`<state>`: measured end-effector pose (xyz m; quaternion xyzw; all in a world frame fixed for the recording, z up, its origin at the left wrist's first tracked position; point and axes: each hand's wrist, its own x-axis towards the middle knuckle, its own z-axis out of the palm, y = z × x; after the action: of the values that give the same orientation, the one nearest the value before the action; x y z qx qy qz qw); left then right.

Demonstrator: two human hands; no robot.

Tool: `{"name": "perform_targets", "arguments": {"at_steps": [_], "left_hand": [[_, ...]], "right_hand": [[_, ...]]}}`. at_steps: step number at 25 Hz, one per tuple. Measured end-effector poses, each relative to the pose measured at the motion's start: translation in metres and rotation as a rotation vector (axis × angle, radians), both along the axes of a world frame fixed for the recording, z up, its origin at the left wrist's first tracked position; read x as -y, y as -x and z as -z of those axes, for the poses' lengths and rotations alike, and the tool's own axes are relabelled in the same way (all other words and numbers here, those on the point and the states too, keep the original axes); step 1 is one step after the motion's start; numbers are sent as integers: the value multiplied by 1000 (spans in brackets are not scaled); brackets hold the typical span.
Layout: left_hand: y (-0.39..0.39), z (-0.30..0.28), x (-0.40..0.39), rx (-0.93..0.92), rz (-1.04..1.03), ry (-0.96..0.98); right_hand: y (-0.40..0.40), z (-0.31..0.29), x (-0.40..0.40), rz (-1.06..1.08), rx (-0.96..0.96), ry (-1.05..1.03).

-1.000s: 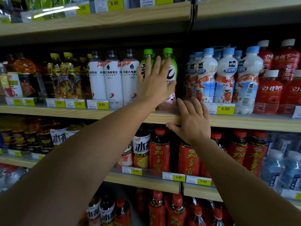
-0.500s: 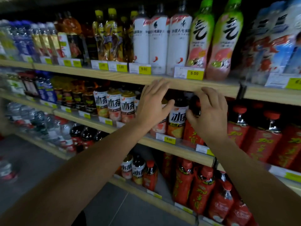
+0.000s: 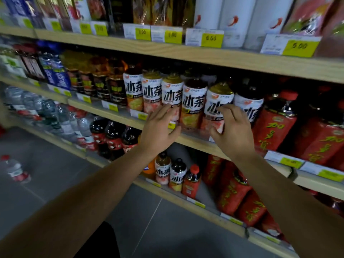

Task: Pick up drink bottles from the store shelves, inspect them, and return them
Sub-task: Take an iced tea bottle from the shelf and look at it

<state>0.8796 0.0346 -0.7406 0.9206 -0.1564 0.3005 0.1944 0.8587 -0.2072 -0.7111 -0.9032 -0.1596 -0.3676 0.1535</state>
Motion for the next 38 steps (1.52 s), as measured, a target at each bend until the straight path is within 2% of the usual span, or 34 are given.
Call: {"name": "perform_targets", "arguments": {"at_steps": [9, 15, 20, 29, 34, 38], "left_hand": [[-53, 88, -97, -16, 75, -112], [-94, 129, -144, 145, 152, -188], [-116, 144, -165, 188, 88, -100], [-129, 165, -152, 344, 46, 1], [-133, 173, -145, 363, 15, 23], [-131, 170, -148, 322, 26, -11]], "right_hand": [[-10, 101, -109, -5, -273, 19], [-28, 169, -167, 92, -524, 22], [-54, 194, -188, 198, -694, 13], [-98, 226, -213, 300, -897, -125], [-97, 247, -216, 292, -780, -229], [-90, 240, -214, 254, -653, -197]]}}
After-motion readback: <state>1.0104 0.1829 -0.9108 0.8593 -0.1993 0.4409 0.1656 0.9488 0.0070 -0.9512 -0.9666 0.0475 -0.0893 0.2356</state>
